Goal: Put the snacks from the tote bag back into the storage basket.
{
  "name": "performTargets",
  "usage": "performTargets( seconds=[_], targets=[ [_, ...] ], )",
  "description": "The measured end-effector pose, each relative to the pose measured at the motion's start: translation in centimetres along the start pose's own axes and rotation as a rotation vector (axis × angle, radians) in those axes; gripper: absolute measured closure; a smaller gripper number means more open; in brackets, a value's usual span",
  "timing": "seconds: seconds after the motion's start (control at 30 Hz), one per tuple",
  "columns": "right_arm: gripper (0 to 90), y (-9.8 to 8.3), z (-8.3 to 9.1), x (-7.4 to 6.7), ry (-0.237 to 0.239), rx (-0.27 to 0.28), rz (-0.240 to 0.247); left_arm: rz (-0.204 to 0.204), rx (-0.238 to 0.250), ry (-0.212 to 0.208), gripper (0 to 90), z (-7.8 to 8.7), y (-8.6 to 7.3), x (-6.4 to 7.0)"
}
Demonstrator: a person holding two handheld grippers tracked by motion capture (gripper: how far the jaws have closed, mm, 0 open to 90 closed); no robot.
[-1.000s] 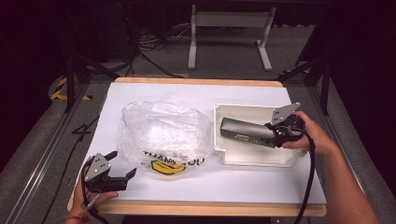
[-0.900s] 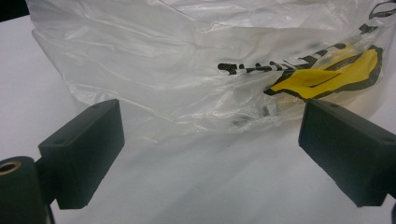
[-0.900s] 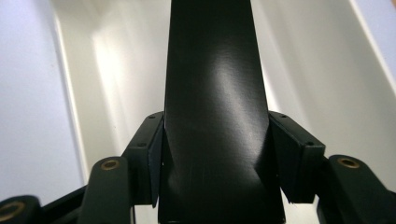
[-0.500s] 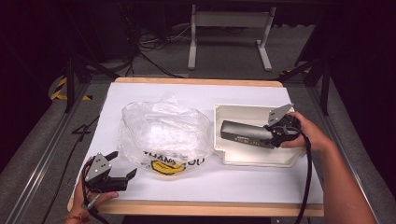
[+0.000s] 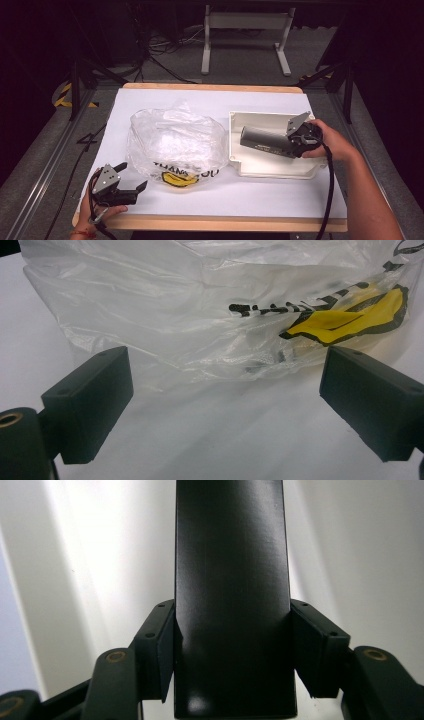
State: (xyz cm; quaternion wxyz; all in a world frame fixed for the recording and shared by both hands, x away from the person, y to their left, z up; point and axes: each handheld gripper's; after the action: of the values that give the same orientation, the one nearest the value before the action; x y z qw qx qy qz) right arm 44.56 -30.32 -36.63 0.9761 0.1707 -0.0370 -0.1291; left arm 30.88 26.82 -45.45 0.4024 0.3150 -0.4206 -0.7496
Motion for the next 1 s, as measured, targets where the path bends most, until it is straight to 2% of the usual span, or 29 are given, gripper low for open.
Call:
performTargets(
  seconds=[0.17,0.33,0.4,0.6,0.7,0.73,0.77,0.8,0.9,1.0],
  targets=[
    [41.7,-0.2,-0.4,0.0,-0.017,-0.017,-0.012,-0.001,-0.003,0.002,7.7,0.0,0.0,0.0],
    [41.5,-0.4,-0.4,0.1,-0.017,-0.003,-0.020,0.000,-0.001,0.003,7.7,0.0,0.0,0.0],
    [37.3,-0.5,-0.2,0.1,-0.033,-0.002,-0.025,0.002,0.000,0.003,7.7,0.1,0.0,0.0],
    [37.0,-0.5,0.3,0.0,-0.056,0.008,-0.029,-0.002,0.000,0.000,7.7,0.0,0.0,0.1],
    [35.1,-0.6,0.4,0.0,-0.067,0.026,-0.037,-0.001,0.001,0.002,7.7,0.1,0.0,0.1],
    [35.0,-0.6,0.5,-0.1,-0.067,0.042,-0.041,-0.003,0.001,0.003,7.7,0.1,0.0,0.0],
    [35.3,-0.6,0.7,-0.3,-0.065,0.082,-0.037,-0.001,0.001,0.003,7.8,0.1,0.0,0.0],
    [35.4,-0.6,0.8,-0.4,-0.069,0.090,-0.039,-0.001,0.000,0.003,7.7,0.1,0.0,0.0],
    [36.7,-0.7,0.9,-0.5,-0.081,0.106,-0.042,-0.002,0.001,0.001,7.7,0.1,0.1,0.1],
    [40.1,-0.7,1.0,-0.6,-0.083,0.092,-0.038,-0.002,0.002,0.001,7.7,0.1,0.0,0.1]
  ],
)
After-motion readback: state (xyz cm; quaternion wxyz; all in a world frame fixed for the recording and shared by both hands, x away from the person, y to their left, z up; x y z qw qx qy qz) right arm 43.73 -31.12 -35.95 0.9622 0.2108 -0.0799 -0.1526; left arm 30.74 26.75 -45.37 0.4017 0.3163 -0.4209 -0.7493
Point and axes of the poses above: each handheld gripper's, and its own axes: z roughly backward along the jaws, y roughly out of its top, x roughly to its right, and after that the axes turned 13 degrees about y, right-handed
